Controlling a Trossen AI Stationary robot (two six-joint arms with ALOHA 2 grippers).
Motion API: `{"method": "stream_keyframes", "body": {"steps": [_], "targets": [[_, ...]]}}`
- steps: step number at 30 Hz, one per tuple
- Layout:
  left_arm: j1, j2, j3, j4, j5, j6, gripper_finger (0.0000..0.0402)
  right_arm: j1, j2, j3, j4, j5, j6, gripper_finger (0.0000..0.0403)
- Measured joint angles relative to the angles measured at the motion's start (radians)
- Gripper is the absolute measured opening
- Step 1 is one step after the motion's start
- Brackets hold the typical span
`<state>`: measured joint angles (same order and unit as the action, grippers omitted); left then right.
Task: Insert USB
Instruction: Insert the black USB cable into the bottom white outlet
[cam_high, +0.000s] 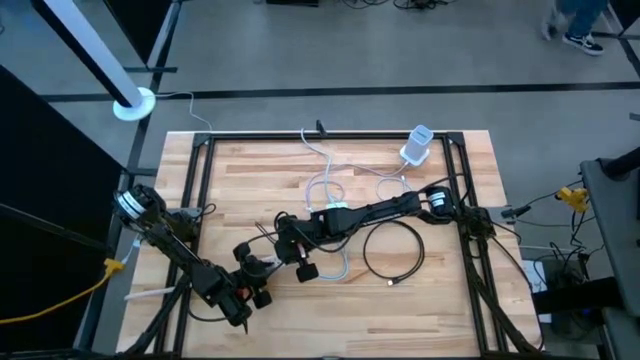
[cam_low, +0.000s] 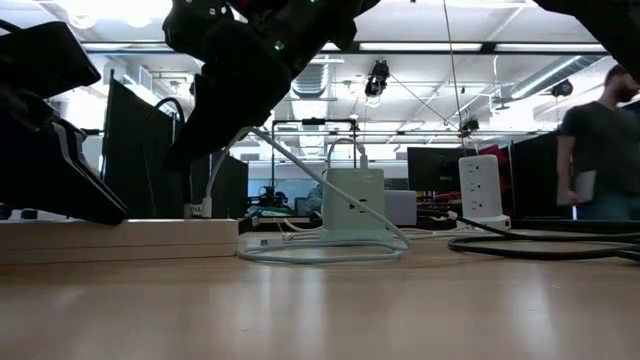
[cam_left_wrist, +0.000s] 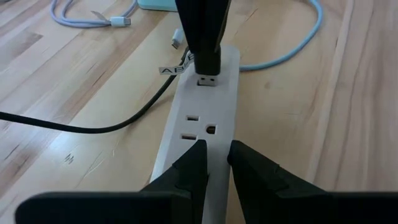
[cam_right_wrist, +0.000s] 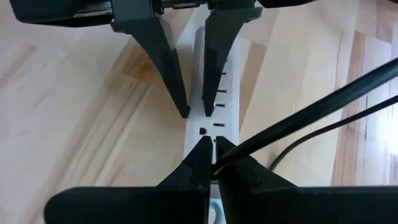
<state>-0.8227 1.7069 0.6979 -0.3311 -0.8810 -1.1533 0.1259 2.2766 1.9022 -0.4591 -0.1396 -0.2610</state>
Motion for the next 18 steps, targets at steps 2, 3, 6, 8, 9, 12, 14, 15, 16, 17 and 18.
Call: {"method": "stream_keyframes", "body": {"steps": [2, 3, 6, 8, 9, 12, 14, 15, 16, 17, 18], "targets": [[0.0, 0.0, 0.0, 0.001, 0.0, -0.005, 0.0064, 0.0, 0.0, -0.003, 0.001, 0.0, -0.002, 0.0], [0.0, 0.0, 0.0, 0.001, 0.0, -0.007, 0.0064, 0.0, 0.0, -0.006, 0.002, 0.0, -0.002, 0.0], [0.0, 0.0, 0.0, 0.001, 0.0, -0.007, 0.0064, 0.0, 0.0, -0.025, 0.008, 0.001, -0.002, 0.0], [0.0, 0.0, 0.0, 0.001, -0.001, -0.008, 0.0064, -0.001, 0.0, -0.046, 0.033, 0.0, 0.0, 0.0], [0.0, 0.0, 0.0, 0.001, -0.001, -0.008, 0.0064, -0.002, -0.001, -0.058, 0.053, 0.0, 0.007, 0.0], [0.0, 0.0, 0.0, 0.002, -0.001, -0.007, 0.0064, -0.002, -0.003, -0.089, 0.096, 0.0, 0.018, 0.0], [0.0, 0.0, 0.0, 0.002, -0.001, -0.008, 0.0064, -0.004, -0.005, -0.107, 0.119, 0.0, 0.014, 0.0], [0.0, 0.0, 0.0, 0.002, -0.001, -0.008, 0.0064, -0.004, -0.005, -0.112, 0.124, -0.001, 0.014, 0.0], [0.0, 0.0, 0.0, 0.002, -0.001, -0.007, 0.0064, -0.007, -0.006, -0.116, 0.123, 0.0, 0.014, 0.0], [0.0, 0.0, 0.0, 0.002, -0.001, -0.008, 0.0064, -0.008, -0.006, -0.12, 0.122, 0.001, 0.014, 0.0], [0.0, 0.0, 0.0, 0.002, -0.001, -0.008, 0.0064, -0.01, -0.006, -0.124, 0.121, 0.0, 0.014, 0.0]]}}
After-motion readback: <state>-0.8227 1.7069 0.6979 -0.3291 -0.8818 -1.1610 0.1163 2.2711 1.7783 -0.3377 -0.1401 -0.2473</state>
